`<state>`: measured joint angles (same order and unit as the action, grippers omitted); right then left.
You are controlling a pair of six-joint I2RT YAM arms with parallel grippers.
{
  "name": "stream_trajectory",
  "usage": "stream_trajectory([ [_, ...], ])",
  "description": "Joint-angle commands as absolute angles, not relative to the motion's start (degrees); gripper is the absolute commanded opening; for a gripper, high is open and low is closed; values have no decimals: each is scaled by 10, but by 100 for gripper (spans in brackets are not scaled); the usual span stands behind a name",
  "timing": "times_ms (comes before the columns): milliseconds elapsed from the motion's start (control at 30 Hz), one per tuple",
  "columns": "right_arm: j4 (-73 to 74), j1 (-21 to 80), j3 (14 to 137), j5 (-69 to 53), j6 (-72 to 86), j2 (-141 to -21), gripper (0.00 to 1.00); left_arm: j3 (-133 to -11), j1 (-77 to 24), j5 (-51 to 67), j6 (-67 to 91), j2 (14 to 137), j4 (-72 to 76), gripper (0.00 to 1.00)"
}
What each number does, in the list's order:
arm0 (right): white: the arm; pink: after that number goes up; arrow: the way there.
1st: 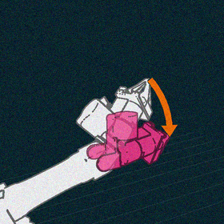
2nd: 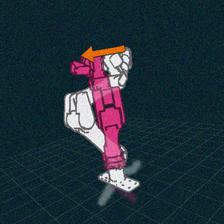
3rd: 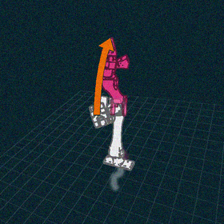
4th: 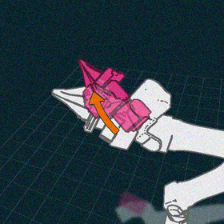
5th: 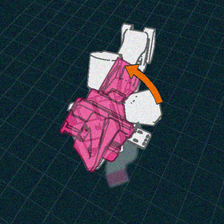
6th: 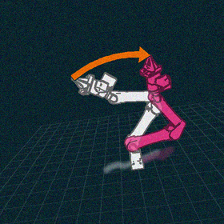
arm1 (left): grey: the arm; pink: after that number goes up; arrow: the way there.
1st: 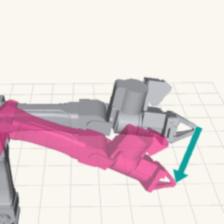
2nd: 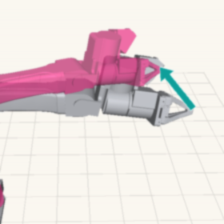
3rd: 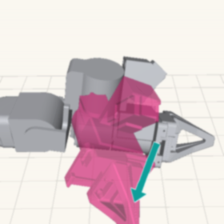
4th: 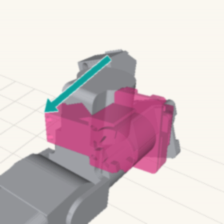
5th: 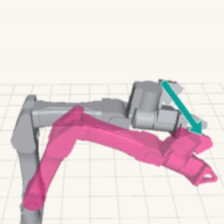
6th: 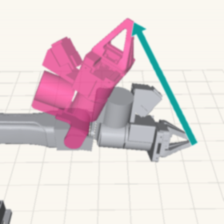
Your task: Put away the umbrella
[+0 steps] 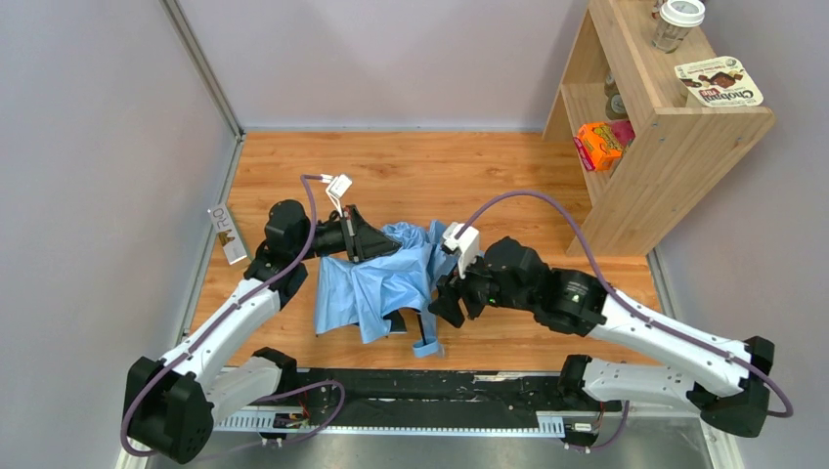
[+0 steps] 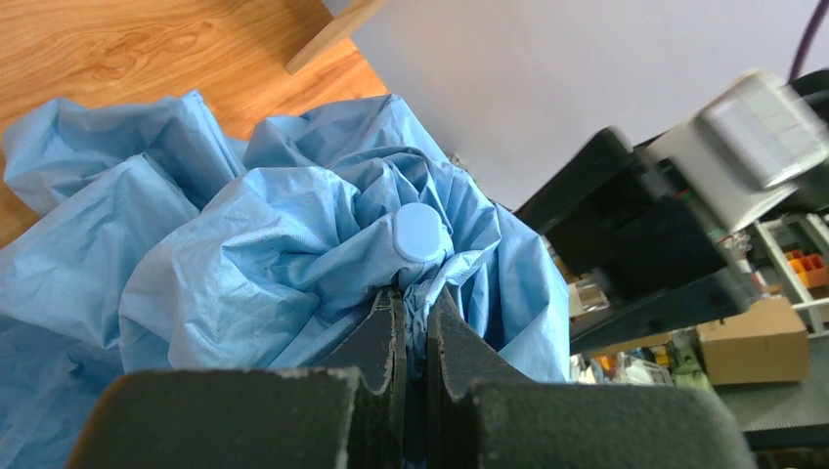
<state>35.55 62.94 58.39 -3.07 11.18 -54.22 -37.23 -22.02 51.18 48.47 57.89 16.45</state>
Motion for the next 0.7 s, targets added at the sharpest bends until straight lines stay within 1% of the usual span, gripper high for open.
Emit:
stream_trajectory([
  [0,247,630,549,-23,122,-569,65,-382,-218,497,546,562,217,0],
  [100,203,631,537,-32,136,-592,66,-367,-217,491,576,567,239,0],
  [167,199,631,543,-12,142,-610,63,-365,-217,493,584,569,243,0],
  [267,203,631,553,-20,138,-622,63,-360,-218,490,581,564,238,0],
  [467,146,633,540,-83,159,-622,67,-358,-218,480,579,566,226,0],
  [500,127,634,530,-83,167,-617,65,-359,-218,480,581,568,229,0],
  [533,116,635,523,-74,175,-612,58,-358,-218,480,583,568,230,0],
  [600,115,635,519,-47,187,-612,40,-358,-218,479,585,569,230,0],
  [667,129,635,524,-28,193,-613,18,-359,-218,481,587,570,232,0],
])
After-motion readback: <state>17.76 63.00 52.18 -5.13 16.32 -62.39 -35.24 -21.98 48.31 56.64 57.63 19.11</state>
